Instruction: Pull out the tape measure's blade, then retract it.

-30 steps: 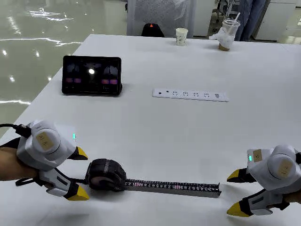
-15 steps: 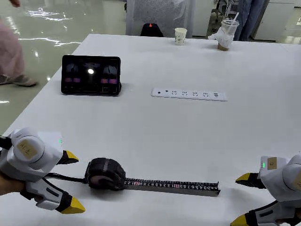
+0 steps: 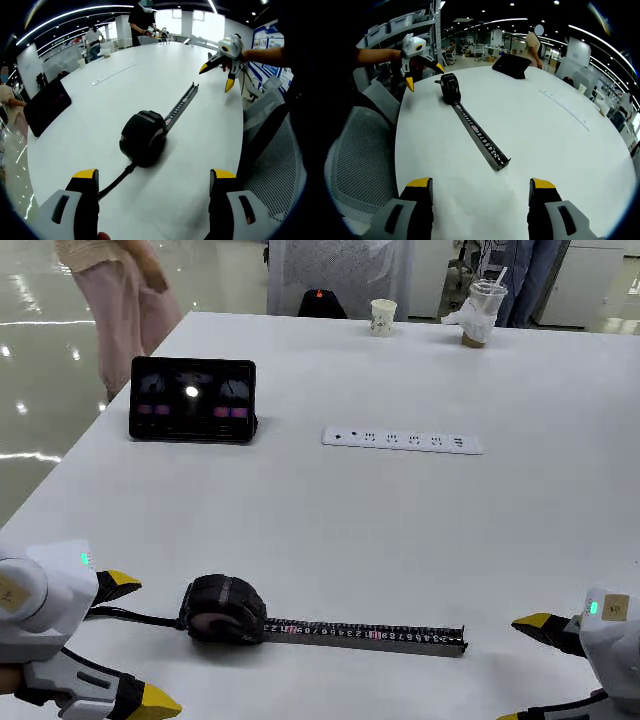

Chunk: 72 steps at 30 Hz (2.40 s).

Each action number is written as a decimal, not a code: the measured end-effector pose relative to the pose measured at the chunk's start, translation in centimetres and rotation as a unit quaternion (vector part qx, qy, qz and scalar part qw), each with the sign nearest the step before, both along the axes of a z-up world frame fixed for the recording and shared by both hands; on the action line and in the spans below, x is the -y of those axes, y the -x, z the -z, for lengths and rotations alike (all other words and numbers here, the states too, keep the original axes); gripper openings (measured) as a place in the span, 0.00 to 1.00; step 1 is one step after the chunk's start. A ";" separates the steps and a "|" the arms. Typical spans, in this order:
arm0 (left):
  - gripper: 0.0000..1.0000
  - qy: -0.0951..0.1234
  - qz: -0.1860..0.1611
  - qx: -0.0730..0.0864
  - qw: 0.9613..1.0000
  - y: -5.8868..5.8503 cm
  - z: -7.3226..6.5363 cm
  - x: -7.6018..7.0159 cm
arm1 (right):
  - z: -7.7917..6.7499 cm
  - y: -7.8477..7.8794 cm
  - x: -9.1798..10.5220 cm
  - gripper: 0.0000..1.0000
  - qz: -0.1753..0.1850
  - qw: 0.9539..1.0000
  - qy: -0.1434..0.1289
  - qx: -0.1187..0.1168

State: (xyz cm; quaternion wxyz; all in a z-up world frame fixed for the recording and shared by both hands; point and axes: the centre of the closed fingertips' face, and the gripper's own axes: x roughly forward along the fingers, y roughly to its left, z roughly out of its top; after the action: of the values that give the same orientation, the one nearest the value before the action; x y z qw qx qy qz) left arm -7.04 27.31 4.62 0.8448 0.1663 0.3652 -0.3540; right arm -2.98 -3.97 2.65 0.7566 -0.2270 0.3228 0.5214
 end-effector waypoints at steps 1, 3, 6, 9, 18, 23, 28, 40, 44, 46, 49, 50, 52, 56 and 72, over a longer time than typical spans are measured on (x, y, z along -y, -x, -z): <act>0.90 0.002 -0.003 0.002 1.000 0.1 -0.1 0.0 | -0.1 0.2 -0.1 0.80 0.005 1.000 -0.005 0.001; 0.91 0.007 -0.009 0.007 1.000 0.3 -0.2 0.1 | -0.1 0.6 -0.3 0.82 0.016 1.000 -0.017 0.000; 0.92 0.014 -0.022 0.017 1.000 0.5 -0.3 0.3 | -0.3 1.0 -0.5 0.85 0.032 0.999 -0.030 0.003; 0.94 0.027 -0.035 0.025 0.999 0.6 -0.5 0.5 | -0.5 1.4 -0.9 0.89 0.046 0.998 -0.046 0.005; 0.95 0.046 -0.073 0.042 0.995 1.4 -0.8 1.2 | -1.0 1.6 -1.2 0.92 0.091 0.993 -0.071 0.016; 0.96 0.052 -0.086 0.045 0.994 2.1 -0.7 1.5 | -1.2 1.8 -1.4 0.95 0.117 0.989 -0.089 0.024; 0.99 0.059 -0.116 0.052 0.990 2.3 -1.0 1.4 | -1.4 1.9 -1.4 0.97 0.145 0.984 -0.100 0.036; 0.99 0.063 -0.159 0.067 0.983 2.7 -1.7 1.8 | -2.4 2.4 -2.2 0.97 0.189 0.973 -0.125 0.043; 0.99 0.067 -0.168 0.068 0.981 3.0 -1.9 2.3 | -2.7 2.6 -2.5 0.96 0.195 0.971 -0.130 0.045; 0.99 0.071 -0.170 0.068 0.980 3.0 -1.9 2.5 | -2.7 2.9 -2.8 0.96 0.194 0.971 -0.131 0.042; 0.99 0.068 -0.170 0.068 0.981 3.2 -2.0 2.8 | -2.8 3.2 -2.9 0.96 0.191 0.972 -0.129 0.043; 0.99 0.068 -0.172 0.069 0.980 3.2 -2.0 2.7 | -2.9 3.2 -3.0 0.96 0.189 0.972 -0.130 0.042; 0.99 0.072 -0.176 0.069 0.979 3.1 -2.2 2.8 | -3.0 3.4 -3.2 0.96 0.186 0.973 -0.130 0.039; 0.99 0.078 -0.184 0.063 0.978 3.2 -2.4 3.1 | -3.3 3.6 -3.4 0.96 0.180 0.974 -0.129 0.043; 0.99 0.076 -0.212 0.067 0.972 3.3 -2.6 3.2 | -3.7 3.8 -3.5 0.98 0.186 0.973 -0.130 0.047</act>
State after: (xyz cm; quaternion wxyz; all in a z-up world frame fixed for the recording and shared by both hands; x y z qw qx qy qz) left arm -10.31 24.08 7.20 0.9333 0.0437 0.3066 -0.1818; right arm -6.76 -0.43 6.40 0.8778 -0.0867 0.2524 0.3978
